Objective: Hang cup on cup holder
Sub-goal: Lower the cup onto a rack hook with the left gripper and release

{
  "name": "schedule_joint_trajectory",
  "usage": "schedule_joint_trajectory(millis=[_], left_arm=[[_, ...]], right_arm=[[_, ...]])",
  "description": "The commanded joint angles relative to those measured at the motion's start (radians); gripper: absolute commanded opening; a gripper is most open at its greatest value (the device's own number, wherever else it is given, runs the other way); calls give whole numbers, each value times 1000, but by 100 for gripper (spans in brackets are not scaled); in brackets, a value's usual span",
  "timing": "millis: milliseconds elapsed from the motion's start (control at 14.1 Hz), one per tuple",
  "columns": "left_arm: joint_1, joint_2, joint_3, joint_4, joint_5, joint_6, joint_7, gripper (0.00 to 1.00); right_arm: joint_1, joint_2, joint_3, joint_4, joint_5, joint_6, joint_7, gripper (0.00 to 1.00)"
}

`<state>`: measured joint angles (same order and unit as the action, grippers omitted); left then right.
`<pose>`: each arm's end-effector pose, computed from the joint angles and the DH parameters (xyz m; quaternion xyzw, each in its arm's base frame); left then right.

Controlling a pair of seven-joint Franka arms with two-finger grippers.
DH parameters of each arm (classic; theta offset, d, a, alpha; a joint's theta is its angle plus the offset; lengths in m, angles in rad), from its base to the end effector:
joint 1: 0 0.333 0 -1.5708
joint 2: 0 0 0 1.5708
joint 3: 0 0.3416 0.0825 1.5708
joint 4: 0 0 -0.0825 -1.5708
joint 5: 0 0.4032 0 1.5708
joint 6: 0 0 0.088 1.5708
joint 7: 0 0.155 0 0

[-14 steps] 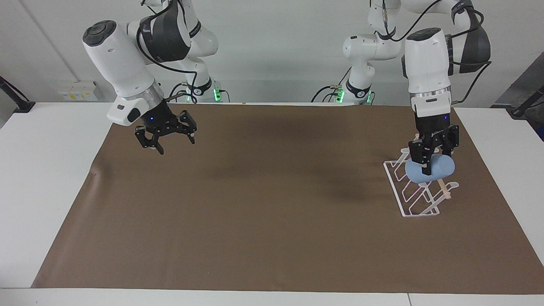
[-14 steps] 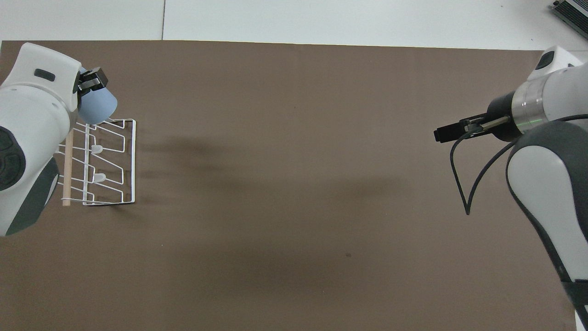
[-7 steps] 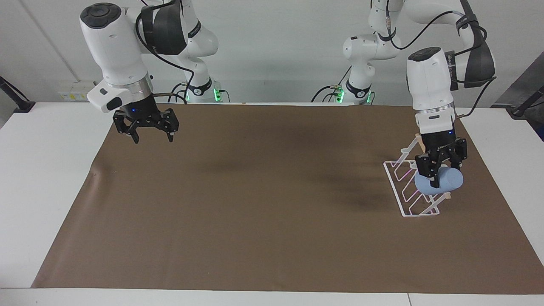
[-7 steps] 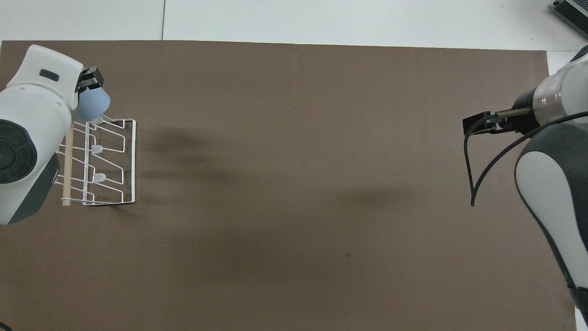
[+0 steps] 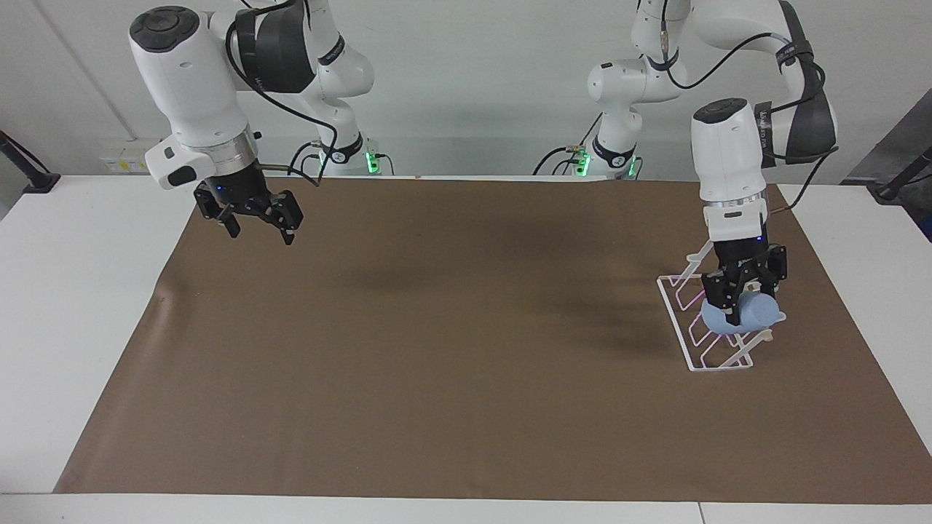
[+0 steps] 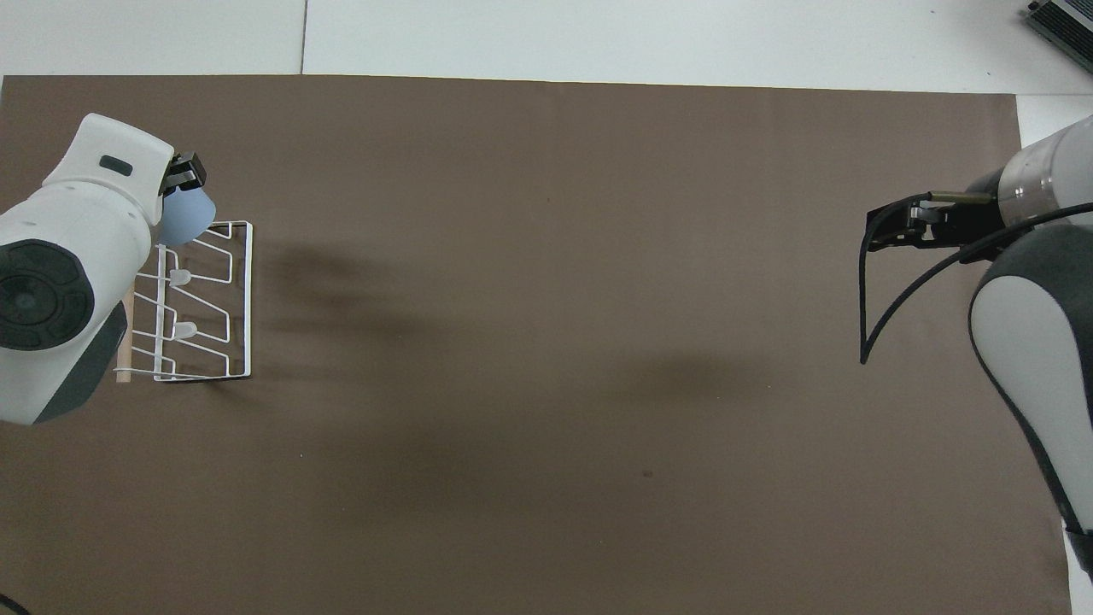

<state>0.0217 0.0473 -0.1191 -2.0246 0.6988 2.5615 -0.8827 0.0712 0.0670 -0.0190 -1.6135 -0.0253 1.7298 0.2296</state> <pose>0.6413 -0.0545 0.4561 -0.9314 -0.1351 -0.3188 0.1121 0.6099 0.0287 0.5558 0.9958 -0.0868 0.0263 0.0096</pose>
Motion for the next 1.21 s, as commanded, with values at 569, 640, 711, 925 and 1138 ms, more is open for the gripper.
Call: schedule_joint_trajectory(millis=[569, 640, 711, 925, 1138], left_arm=[[40, -21, -7, -98, 44, 91, -27, 56], [49, -21, -8, -104, 44, 104, -22, 94], [49, -21, -8, -109, 44, 109, -24, 100], [47, -14, -11, -97, 44, 111, -10, 100], [44, -7, -14, -72, 41, 100, 5, 100]], right_arm=[[1, -21, -2, -16, 47, -19, -1, 100], [2, -21, -2, -14, 47, -12, 2, 100], [2, -21, -2, -14, 47, -9, -4, 100], [7, -21, 4, -14, 48, -6, 1, 100], [7, -21, 7, -14, 48, -15, -3, 100]])
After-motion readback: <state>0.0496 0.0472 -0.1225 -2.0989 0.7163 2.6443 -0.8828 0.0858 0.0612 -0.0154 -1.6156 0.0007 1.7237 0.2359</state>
